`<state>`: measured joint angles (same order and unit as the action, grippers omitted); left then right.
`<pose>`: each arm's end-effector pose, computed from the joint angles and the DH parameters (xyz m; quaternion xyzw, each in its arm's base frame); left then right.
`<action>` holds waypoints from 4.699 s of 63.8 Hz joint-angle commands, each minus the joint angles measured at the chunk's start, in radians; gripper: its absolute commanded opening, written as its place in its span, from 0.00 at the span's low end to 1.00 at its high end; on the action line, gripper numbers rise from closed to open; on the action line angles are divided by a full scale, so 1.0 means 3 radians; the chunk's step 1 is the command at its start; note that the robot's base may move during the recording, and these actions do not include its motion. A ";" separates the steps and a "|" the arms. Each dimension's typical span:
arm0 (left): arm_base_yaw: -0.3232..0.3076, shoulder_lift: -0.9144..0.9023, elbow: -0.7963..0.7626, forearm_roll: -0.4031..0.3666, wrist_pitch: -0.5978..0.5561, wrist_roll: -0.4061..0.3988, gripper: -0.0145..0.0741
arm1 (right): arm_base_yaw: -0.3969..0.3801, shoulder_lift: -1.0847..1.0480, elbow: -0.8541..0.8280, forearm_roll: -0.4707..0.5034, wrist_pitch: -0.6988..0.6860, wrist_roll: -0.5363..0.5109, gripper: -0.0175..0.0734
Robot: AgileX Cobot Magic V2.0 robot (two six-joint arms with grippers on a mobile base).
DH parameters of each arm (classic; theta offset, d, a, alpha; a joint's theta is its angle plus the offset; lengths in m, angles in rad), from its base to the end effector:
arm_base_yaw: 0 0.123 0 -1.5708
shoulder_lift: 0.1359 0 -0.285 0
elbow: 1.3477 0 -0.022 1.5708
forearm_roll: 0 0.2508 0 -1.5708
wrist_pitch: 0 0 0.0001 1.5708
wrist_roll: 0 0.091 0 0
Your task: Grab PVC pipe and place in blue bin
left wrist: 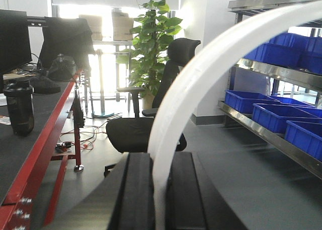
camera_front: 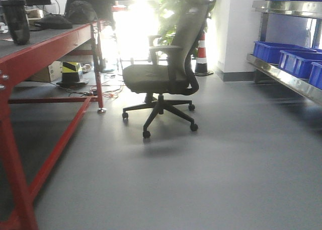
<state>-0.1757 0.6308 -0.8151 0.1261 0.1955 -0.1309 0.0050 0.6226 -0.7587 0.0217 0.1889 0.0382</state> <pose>0.1197 -0.0190 0.4161 0.0482 0.6775 -0.0588 0.7316 0.1238 0.0010 0.3991 0.0175 0.6946 0.0246 0.7188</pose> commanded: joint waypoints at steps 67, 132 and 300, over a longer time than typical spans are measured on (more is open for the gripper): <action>0.0008 -0.0016 -0.0017 0.0006 -0.0089 -0.0008 0.06 | -0.0007 -0.0017 0.0003 -0.0029 -0.0128 -0.0017 0.01; 0.0008 -0.0016 -0.0017 0.0006 -0.0089 -0.0008 0.06 | -0.0007 -0.0017 0.0003 -0.0029 -0.0134 -0.0017 0.01; 0.0008 0.0017 -0.0009 -0.0459 -0.0475 -0.0008 0.06 | 0.0013 0.0039 -0.0006 0.0144 -0.0732 -0.0009 0.01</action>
<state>-0.1757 0.6352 -0.8151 0.0582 0.1045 -0.1309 0.0050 0.6226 -0.7581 0.0358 0.0233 0.0382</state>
